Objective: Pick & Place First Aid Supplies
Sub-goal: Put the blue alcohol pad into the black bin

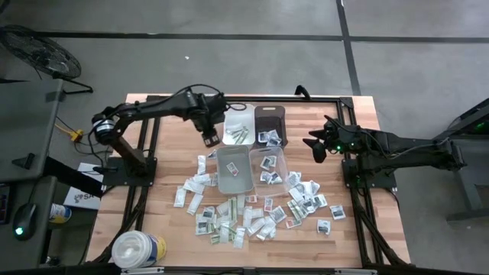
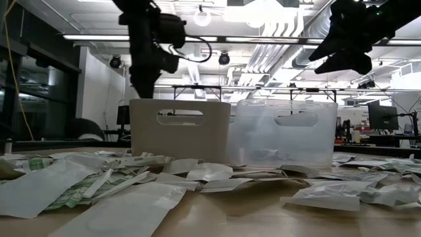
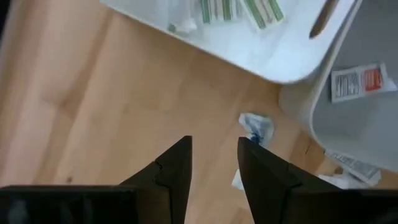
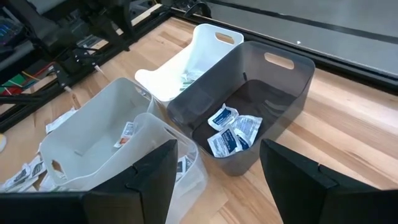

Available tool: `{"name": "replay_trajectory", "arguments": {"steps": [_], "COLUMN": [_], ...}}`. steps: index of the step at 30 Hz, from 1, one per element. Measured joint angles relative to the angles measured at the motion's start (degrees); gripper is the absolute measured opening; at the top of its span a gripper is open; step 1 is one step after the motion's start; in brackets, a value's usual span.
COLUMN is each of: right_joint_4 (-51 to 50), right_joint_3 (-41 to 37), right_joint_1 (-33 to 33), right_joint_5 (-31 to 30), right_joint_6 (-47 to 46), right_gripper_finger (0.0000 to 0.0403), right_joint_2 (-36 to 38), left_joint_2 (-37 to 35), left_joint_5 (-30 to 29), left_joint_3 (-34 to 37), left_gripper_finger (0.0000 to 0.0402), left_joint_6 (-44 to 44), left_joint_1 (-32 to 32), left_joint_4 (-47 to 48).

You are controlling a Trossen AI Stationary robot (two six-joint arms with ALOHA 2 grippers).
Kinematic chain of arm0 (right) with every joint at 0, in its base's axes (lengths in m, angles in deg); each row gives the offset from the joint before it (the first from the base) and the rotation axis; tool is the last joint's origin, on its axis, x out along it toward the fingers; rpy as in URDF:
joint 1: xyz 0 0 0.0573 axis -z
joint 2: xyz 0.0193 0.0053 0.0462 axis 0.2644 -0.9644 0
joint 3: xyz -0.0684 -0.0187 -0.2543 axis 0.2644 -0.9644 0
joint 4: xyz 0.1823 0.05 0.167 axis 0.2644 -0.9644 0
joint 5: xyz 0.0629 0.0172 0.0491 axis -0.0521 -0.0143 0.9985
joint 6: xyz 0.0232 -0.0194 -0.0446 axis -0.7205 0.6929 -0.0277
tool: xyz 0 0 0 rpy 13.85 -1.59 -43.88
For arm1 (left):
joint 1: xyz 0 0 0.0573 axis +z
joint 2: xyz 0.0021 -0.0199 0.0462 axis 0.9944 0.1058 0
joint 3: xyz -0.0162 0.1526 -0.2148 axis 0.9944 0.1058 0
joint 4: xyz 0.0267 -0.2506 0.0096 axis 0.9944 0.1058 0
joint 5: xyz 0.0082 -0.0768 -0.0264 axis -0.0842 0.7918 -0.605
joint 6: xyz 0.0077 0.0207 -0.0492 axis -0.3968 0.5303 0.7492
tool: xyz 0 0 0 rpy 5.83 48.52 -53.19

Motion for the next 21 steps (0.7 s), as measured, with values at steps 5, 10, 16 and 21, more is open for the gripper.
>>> {"name": "replay_trajectory", "arguments": {"steps": [5, 10, 16, 21], "right_joint_4": [-0.44, -0.42, -0.42, -0.42], "right_joint_3": [0.00, 0.00, 0.00, 0.00], "right_joint_1": [0.00, 0.02, 0.00, 0.01], "right_joint_5": [0.76, 1.90, 2.20, 2.20], "right_joint_6": [-0.63, -0.65, -0.66, -1.56], "right_gripper_finger": [0.0222, 0.0222, 0.0222, 0.0222], "right_joint_2": [-0.02, -0.02, -0.02, -0.02], "left_joint_2": [-3.49, -5.42, -5.43, -5.43], "left_joint_5": [2.72, 5.85, 13.71, 12.91], "left_joint_3": [7.19, 14.25, 22.93, 26.45], "left_gripper_finger": [0.0128, 0.0128, 0.0128, 0.0128], "left_joint_6": [0.00, 0.35, 0.68, 3.58], "left_joint_1": [0.00, -0.02, -0.02, 0.00], "left_joint_4": [-2.28, -5.28, -18.47, -24.38]}}
